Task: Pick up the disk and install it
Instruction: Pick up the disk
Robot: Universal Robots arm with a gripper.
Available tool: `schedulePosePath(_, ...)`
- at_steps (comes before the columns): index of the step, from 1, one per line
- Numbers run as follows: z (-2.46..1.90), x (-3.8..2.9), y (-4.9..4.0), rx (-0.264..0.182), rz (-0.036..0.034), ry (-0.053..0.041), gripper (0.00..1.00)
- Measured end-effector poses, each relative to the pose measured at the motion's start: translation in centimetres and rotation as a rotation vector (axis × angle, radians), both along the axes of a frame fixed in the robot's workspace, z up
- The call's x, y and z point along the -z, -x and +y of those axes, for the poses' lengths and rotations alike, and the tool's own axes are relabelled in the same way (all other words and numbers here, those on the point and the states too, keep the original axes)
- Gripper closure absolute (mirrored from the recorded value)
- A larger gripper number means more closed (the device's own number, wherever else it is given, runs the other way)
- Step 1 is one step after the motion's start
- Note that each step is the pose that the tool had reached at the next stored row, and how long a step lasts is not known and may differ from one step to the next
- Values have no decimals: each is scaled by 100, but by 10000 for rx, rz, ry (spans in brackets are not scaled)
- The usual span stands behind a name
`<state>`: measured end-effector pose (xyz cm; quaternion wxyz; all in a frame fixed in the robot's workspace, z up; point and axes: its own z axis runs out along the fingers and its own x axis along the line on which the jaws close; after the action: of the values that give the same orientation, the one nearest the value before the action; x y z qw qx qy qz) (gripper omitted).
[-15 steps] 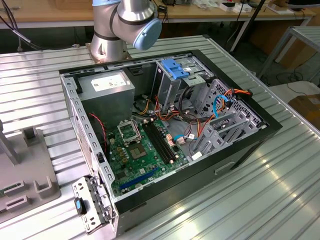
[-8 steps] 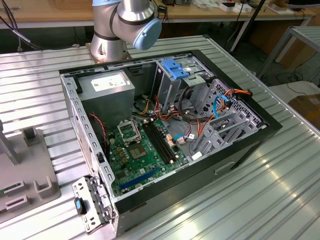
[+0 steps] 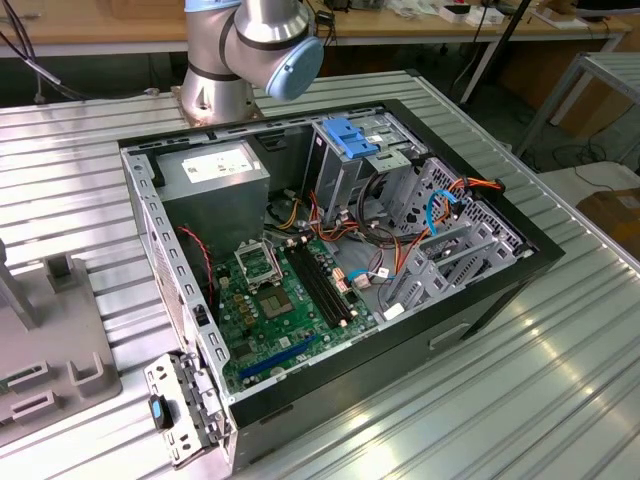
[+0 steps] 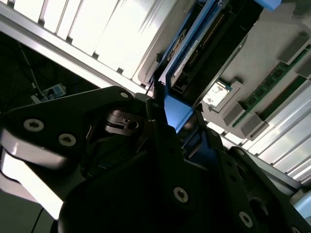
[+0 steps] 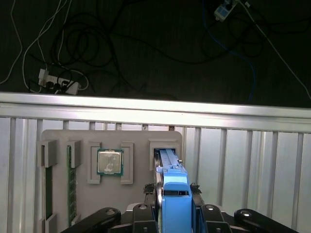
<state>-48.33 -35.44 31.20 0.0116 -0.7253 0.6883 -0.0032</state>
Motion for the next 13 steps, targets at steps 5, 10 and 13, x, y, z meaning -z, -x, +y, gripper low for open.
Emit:
schedulePosePath(5,0,-107,0,0,1,0,64)
schedulePosePath(10,0,-216,0,0,-18,-1,64)
schedulePosePath(13,0,-297,0,0,-15,1,64)
